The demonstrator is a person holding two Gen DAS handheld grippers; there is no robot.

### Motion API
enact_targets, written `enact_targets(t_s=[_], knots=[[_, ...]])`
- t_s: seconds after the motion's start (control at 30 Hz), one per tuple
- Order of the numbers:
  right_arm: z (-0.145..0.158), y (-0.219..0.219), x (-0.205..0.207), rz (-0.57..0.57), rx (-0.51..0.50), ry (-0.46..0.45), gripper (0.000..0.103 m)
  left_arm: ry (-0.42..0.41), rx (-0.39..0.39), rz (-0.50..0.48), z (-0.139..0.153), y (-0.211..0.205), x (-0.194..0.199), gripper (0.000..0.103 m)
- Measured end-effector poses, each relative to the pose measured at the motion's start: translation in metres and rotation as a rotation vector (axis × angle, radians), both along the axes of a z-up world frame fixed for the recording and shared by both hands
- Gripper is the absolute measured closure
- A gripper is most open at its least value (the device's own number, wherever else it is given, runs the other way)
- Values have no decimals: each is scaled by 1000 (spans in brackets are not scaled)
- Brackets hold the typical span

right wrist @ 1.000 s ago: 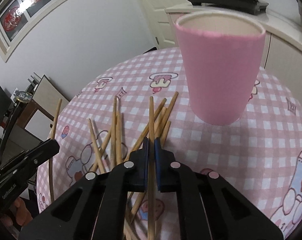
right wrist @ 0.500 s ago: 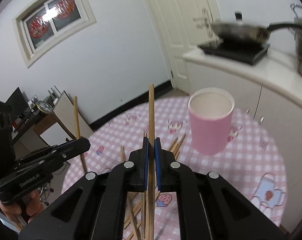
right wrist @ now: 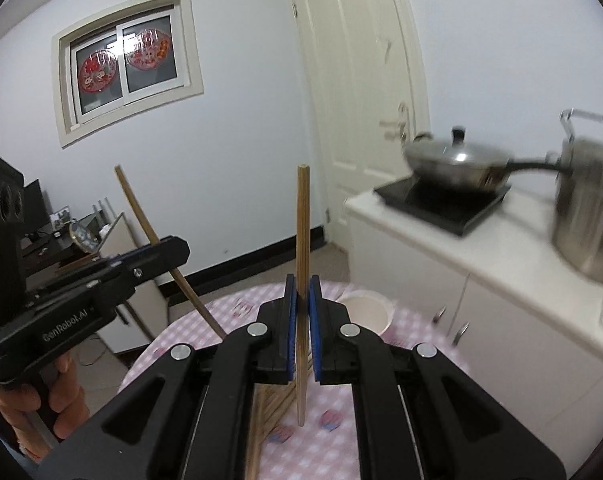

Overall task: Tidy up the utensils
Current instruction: 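Carry both held chopsticks over the pink cup and lower them into it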

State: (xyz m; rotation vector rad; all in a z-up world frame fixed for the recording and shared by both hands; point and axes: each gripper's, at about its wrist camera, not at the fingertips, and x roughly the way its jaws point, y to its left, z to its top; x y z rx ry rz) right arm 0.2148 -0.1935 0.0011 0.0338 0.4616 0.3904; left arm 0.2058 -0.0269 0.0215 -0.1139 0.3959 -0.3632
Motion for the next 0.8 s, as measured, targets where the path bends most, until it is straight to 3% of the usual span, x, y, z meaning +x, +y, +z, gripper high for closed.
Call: enact_targets(t_s=[0.23,0.43,0.57,0.8], knots=[[21,-12,28,-51,-20,-91,99,-102,-17,14,31,-26,24,97],[26,-16,51,-82,-13,-148,99,-144,-66,49,32,-35,57,97],[15,-19,64,-91,-3,-153,99,-113,-95,57,12,-38,85,97],[-23,-24,84,-96,6,-71,99,-22,-53,57,-35,-46,108,97]])
